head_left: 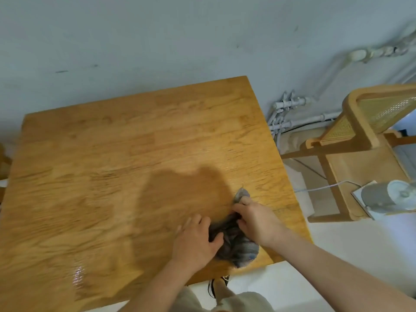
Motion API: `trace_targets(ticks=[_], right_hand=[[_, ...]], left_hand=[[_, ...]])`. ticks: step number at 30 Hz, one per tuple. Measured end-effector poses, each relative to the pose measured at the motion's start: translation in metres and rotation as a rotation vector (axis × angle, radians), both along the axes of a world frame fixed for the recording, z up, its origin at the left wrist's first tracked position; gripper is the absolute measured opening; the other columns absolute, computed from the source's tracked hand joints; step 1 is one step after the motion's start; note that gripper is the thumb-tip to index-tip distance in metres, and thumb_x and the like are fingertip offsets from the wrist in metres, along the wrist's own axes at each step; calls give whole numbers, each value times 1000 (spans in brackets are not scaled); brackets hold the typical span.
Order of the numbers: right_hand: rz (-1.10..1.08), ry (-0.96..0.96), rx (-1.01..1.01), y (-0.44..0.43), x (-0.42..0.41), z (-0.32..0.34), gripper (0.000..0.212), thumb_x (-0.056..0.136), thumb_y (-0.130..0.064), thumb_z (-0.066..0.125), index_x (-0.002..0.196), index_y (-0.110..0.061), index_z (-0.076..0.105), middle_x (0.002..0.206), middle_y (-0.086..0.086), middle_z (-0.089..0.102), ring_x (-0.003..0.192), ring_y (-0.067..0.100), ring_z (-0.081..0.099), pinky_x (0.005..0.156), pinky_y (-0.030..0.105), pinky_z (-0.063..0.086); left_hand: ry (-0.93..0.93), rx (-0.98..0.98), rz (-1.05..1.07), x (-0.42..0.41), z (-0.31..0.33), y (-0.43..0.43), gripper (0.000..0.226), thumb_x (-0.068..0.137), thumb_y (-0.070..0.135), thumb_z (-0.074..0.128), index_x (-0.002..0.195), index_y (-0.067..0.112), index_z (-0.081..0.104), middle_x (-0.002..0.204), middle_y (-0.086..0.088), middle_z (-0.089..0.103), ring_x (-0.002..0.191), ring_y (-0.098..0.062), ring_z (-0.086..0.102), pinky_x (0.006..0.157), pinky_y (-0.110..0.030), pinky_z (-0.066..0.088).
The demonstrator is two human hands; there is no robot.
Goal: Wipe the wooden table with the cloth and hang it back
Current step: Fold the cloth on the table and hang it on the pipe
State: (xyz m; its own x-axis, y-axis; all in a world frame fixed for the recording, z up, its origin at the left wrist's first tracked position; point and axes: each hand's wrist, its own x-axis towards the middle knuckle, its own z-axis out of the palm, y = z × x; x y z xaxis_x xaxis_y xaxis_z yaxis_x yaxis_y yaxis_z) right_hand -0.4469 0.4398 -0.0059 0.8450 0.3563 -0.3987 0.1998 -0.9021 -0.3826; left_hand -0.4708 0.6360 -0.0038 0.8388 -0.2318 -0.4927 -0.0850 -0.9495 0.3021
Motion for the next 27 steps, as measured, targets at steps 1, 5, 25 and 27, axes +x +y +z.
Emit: trace_targets(ticks=[1, 5, 25, 27], right_hand=[[17, 24, -35, 1, 1, 3, 27, 85, -10, 51, 110, -18, 60, 105, 5, 51, 83, 31, 60, 63, 42, 52], [155, 48, -84, -1, 20, 23, 14, 77, -16, 60, 89, -21, 54, 104, -1, 45, 92, 25, 51, 64, 36, 45], [-92, -534, 199, 18, 126, 193, 18, 76, -10, 68, 81, -17, 53, 80, -2, 53, 77, 24, 49, 64, 37, 42], [-114, -491, 194, 19, 117, 167, 20, 73, -6, 68, 82, -16, 55, 80, 2, 60, 76, 31, 55, 61, 35, 41]], left_hand=[[74, -65, 81, 1, 3, -2, 38, 85, 60, 42, 99, 27, 55, 98, 10, 47, 98, -13, 45, 85, -33, 41], [363, -524, 544, 23, 26, 2, 7, 83, 32, 68, 76, 30, 69, 82, 12, 65, 80, -6, 59, 64, -22, 43], [-1030, -495, 172, 131, 173, 77, 20, 77, 16, 74, 97, 18, 76, 102, -1, 59, 98, -15, 45, 84, -16, 30], [-968, -451, 137, 118, 151, 82, 22, 74, 9, 74, 95, 17, 75, 91, 1, 61, 90, -16, 49, 77, -21, 33]])
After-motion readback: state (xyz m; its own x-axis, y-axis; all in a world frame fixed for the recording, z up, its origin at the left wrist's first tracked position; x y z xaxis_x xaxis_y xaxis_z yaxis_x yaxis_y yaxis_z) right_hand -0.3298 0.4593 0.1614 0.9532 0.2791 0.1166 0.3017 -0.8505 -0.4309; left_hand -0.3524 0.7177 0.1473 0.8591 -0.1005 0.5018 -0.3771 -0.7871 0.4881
